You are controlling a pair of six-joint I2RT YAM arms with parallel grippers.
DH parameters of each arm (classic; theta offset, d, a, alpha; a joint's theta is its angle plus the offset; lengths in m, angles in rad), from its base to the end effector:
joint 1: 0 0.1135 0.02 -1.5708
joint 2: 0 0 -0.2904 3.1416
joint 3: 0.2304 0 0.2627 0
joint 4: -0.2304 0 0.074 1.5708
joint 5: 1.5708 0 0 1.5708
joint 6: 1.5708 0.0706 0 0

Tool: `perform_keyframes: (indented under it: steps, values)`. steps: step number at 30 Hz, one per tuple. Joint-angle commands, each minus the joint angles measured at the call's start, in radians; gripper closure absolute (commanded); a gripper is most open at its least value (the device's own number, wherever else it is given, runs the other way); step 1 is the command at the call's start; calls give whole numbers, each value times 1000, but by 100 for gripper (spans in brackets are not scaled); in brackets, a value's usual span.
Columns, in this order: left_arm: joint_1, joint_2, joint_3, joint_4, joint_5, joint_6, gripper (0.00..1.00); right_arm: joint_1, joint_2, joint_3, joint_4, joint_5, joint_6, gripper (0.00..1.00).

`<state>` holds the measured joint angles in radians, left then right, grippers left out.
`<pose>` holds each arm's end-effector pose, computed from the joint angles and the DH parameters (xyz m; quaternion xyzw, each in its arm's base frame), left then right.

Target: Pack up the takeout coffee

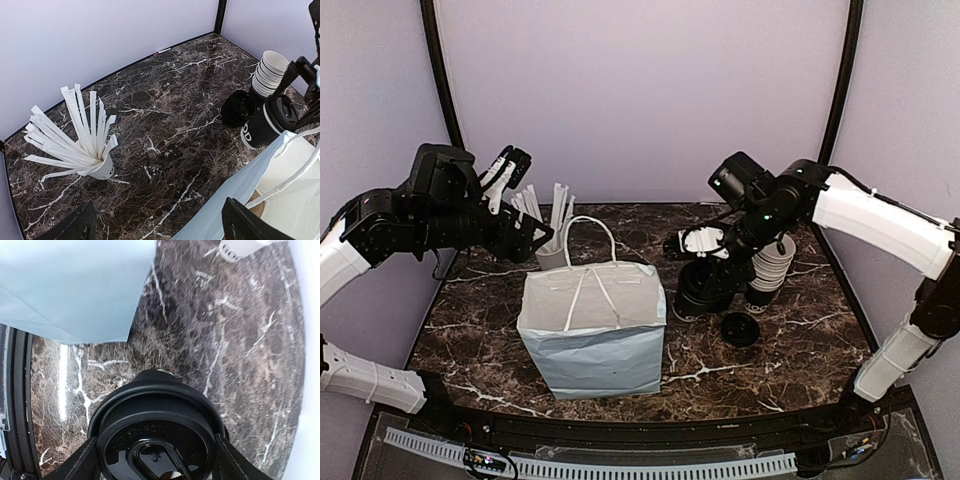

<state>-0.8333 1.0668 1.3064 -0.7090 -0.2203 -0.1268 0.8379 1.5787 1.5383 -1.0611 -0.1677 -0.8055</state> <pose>0.1738 -0.1683 0.4221 0.2391 0.8146 -0.1571 0.5046 0.2222 0.2645 0.3254 -0.7230 0.6457 0.0852 0.2303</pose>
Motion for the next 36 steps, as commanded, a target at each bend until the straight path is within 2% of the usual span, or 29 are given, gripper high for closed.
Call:
perform_keyframes:
  steps: [1,8,14,18,24,30,33,36]
  values:
    - [12,-8,26,-15,-14,18,10,-12,-71,57,-29,-64,21,38]
    - [39,42,116,-102,17,78,10,-135,-124,188,-80,-237,27,38]
    - [74,95,184,-169,295,160,11,-181,-166,309,-61,-341,55,39]
    - [76,179,249,-226,408,189,19,-181,-150,404,-118,-440,26,38]
    - [77,293,334,-318,505,232,33,-172,-162,434,-145,-543,29,37]
    - [77,298,351,-361,532,253,39,-135,-189,389,-134,-569,49,36]
    - [77,268,376,-359,422,238,39,-118,-192,370,-129,-564,52,36]
    - [76,210,391,-362,346,225,35,-86,-188,369,-123,-569,58,36]
